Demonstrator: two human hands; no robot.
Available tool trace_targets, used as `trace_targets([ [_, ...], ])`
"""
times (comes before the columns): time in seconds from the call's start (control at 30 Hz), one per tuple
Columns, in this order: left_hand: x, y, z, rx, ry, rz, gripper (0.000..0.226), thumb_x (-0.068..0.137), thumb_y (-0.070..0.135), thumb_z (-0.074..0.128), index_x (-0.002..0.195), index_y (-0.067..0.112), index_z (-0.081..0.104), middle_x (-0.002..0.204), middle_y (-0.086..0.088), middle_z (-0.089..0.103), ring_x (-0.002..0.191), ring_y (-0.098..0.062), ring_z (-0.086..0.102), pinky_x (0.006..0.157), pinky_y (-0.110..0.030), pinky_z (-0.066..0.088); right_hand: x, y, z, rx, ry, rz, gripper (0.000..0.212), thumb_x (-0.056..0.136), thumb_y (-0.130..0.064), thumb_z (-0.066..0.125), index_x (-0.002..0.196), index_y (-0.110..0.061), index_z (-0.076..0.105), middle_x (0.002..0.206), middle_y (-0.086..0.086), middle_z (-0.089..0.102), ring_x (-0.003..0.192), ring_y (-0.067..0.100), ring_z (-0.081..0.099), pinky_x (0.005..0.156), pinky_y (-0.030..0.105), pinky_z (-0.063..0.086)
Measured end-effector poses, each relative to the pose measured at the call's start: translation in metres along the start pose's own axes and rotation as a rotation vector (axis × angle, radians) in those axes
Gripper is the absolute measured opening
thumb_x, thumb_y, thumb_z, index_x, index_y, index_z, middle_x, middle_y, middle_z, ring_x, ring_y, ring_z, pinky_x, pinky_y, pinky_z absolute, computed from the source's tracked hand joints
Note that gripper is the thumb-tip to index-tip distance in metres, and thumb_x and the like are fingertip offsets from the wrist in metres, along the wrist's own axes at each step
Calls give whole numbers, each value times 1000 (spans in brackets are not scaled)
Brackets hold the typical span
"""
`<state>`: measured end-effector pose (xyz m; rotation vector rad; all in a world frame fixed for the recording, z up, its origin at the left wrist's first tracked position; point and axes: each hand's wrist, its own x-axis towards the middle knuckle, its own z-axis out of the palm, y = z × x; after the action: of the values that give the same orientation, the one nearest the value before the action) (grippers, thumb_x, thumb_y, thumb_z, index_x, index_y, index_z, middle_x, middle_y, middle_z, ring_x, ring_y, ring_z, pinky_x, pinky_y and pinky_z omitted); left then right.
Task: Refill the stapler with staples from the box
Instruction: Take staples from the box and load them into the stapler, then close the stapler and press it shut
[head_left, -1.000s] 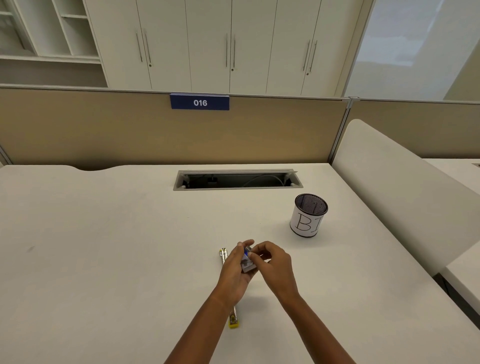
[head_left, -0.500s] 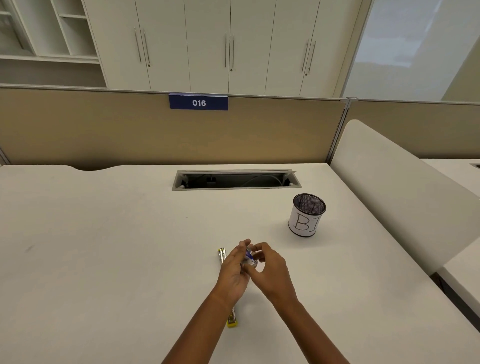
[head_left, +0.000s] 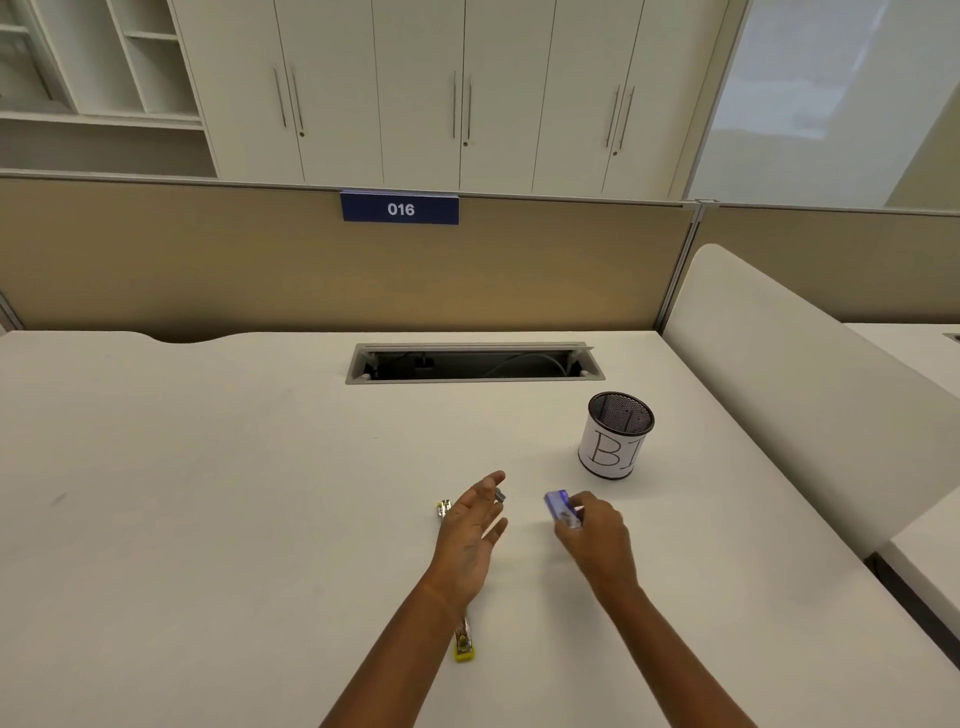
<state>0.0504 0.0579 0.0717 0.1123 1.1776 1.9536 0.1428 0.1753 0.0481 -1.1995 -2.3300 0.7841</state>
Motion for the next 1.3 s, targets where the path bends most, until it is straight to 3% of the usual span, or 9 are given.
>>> trace_targets([
  [0.1,2,7,-2,-43,42,40,23,95,11,47,85,18,66,74,1,51,69,-11,47,68,-22,40,16,14,-7,-12,54,64,21,83,-9,59,99,5,58,95,27,65,87,38,59,65,33,37],
  [0.3,4,12,-10,-63,90,52,22,93,7,50,82,14,68,75,1,56,64,-11,48,50,-12,50,35,27,-15,-92,79,127,20,84,-4,55,99,9,58,97,31,63,92,43,56,74,44,45],
  [0.57,3,11,-19,-56,119,35,20,92,5,50,84,12,66,77,0,57,64,-12,48,47,-10,50,39,33,-11,-83,38,177,21,84,-7,60,100,7,58,102,30,59,98,41,53,76,41,45],
  [0.7,3,8,-18,7,90,19,16,91,5,52,96,7,67,71,1,56,61,-10,50,48,-10,49,28,18,-4,34,101,64,19,82,-7,65,96,6,62,99,26,59,94,37,54,78,40,45],
  [0.77,4,4,-14,44,69,22,16,90,3,52,89,10,67,65,3,58,55,-5,53,48,-10,47,18,0,1,289,-2,101,13,86,-11,61,87,2,62,85,22,63,72,26,58,65,31,48],
  [0.83,3,2,-9,94,39,32,18,90,1,52,85,10,67,61,4,60,55,-5,52,49,-11,45,7,-19,7,643,-220,226,20,91,-18,55,81,-2,62,68,13,63,58,16,58,51,19,51],
  [0.9,1,1,-5,168,18,54,17,90,2,53,88,10,68,64,5,64,61,-7,52,53,-13,43,-4,-32,11,904,-421,316,25,92,-22,53,79,-6,66,65,6,67,59,14,63,51,16,54],
  [1.0,0,4,-5,297,32,96,16,89,6,56,91,11,70,72,5,66,60,-3,53,52,-15,37,-12,-39,11,1163,-537,375,22,91,-19,54,81,-6,69,66,5,72,61,12,68,55,18,57],
  [1.3,4,21,-21,611,-76,173,21,89,10,57,85,23,72,74,9,64,63,-5,46,49,-10,37,-11,-36,1,1234,-666,430,14,87,-6,58,83,-2,70,67,5,72,56,9,66,54,15,57],
])
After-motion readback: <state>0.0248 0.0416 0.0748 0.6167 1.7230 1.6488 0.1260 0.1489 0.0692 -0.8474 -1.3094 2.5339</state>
